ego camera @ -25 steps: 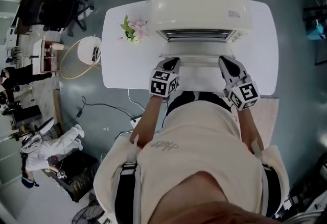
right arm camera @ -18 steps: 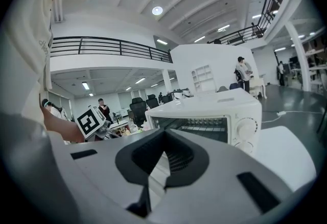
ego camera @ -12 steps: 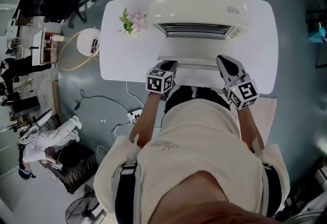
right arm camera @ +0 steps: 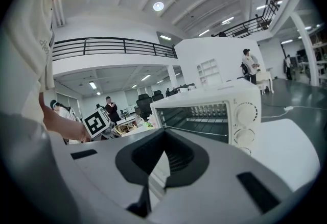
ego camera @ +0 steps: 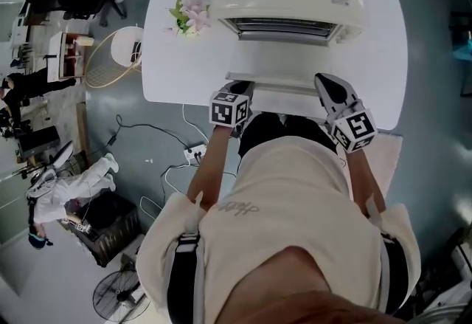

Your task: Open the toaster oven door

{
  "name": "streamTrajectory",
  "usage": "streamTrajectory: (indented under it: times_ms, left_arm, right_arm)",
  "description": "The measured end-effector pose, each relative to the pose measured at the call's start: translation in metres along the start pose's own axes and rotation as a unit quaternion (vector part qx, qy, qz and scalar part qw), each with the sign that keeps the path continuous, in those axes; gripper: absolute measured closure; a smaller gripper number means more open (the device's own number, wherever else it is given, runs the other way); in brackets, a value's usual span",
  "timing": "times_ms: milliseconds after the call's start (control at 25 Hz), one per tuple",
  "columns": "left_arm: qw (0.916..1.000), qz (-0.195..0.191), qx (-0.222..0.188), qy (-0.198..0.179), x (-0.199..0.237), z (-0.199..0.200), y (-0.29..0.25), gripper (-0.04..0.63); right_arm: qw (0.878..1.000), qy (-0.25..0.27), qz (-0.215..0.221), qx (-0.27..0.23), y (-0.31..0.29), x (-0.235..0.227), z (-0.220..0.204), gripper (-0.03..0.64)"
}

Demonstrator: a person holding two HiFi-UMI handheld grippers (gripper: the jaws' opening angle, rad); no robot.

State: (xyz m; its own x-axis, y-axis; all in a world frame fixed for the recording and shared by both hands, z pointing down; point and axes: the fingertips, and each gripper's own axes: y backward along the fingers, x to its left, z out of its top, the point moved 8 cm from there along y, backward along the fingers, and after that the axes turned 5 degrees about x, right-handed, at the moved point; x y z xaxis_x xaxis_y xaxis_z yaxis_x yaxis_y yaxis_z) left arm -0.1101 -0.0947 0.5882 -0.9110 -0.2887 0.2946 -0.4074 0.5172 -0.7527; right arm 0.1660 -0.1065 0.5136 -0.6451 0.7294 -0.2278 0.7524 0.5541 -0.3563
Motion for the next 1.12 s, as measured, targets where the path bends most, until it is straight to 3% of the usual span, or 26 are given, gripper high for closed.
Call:
streamTrajectory:
  times_ms: [560,720,880,1120]
  left_arm:
    - [0.9989,-0.041,0.018,0.017,0.002,-0.024,-0.007,0.575]
    - [0.9969,-0.059,0.040,0.032,0.006,-0.038,-0.013,0.577]
    - [0.9953,-0.067,0.033,0.062,0.011,-0.049,-0.018,0.577]
    - [0.9939,-0.075,0.048,0.065,0.014,-0.063,-0.031,0.577]
  right_arm:
    - [1.000,-0.003,-0.017,0.010,-0.003,0.016,0.006,0.611]
    - [1.000,-0.006,-0.019,0.017,-0.008,0.024,0.007,0.611]
    - [1.000,-0.007,-0.021,0.018,-0.012,0.027,0.004,0.611]
    - [0.999,-0.009,-0.035,0.033,-0.010,0.029,-0.002,0.611]
